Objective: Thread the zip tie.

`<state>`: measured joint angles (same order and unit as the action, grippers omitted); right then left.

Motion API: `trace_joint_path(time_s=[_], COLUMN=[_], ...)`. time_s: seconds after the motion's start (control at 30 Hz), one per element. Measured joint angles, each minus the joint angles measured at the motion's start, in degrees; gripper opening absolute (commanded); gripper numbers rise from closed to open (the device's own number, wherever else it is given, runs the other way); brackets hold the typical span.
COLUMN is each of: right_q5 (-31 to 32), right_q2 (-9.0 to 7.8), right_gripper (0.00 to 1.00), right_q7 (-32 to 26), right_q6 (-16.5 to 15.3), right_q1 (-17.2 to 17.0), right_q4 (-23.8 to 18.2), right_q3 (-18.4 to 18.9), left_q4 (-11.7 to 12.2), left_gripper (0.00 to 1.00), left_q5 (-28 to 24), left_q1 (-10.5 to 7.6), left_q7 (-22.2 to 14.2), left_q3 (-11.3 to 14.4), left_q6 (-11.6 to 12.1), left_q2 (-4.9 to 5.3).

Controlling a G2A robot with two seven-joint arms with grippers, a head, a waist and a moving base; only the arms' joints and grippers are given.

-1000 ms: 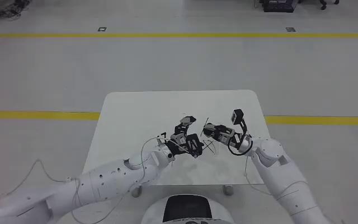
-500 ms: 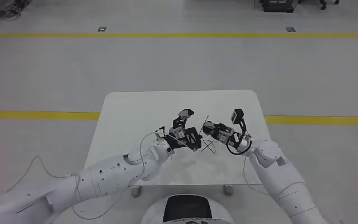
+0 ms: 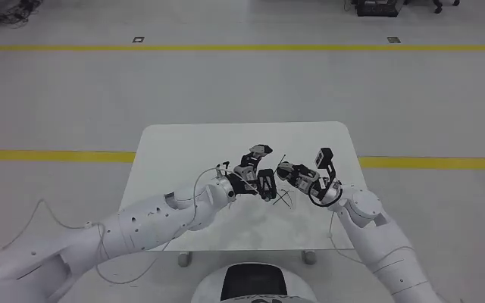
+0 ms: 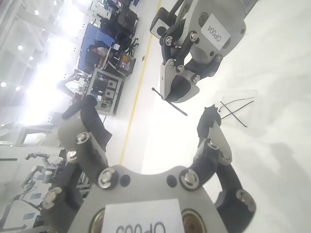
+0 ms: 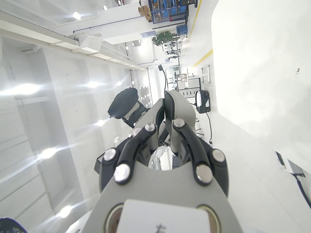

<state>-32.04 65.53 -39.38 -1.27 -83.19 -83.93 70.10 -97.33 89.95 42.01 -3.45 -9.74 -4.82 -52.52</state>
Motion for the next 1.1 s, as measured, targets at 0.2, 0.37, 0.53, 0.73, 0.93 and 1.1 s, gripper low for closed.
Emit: trace_joint_path(time_s=[0.2, 0.37, 0.53, 0.73, 0.93, 1.1], right_q5=[-0.3, -1.5, -2.4, -3.1, -3.3, -3.1], right_q2=[0.1, 0.29, 0.47, 0.52, 0.56, 0.65], right_gripper=[0.0, 0.0, 0.0, 0.0, 0.0, 0.0], right_q7=[0.8, 1.5, 1.2, 1.0, 0.7, 0.7], right_q6=[-0.1, -0.1, -0.3, -0.6, -0.7, -0.5], right_q1=[-0.3, -0.3, 0.1, 0.2, 0.1, 0.3], right_q4=[-0.4, -0.2, 0.4, 1.0, 1.1, 1.3], right_q3=[-0.2, -0.3, -0.5, 0.0, 0.3, 0.0], left_q4=[0.2, 0.3, 0.4, 0.8, 1.3, 1.3], left_gripper=[1.0, 1.0, 1.0, 0.53, 0.36, 0.39], left_q5=[0.0, 0.0, 0.0, 0.0, 0.0, 0.0], left_q1=[-0.01, -0.68, -1.15, -1.39, -1.69, -2.03], left_q7=[0.1, 0.3, 0.1, 0.3, 0.3, 0.0], left_q3=[-0.1, 0.0, 0.0, 0.0, 0.0, 0.0], left_q6=[0.1, 2.2, 3.8, 4.1, 5.2, 6.4], left_q2=[-0.02, -0.15, -0.5, -0.76, -0.93, -1.12])
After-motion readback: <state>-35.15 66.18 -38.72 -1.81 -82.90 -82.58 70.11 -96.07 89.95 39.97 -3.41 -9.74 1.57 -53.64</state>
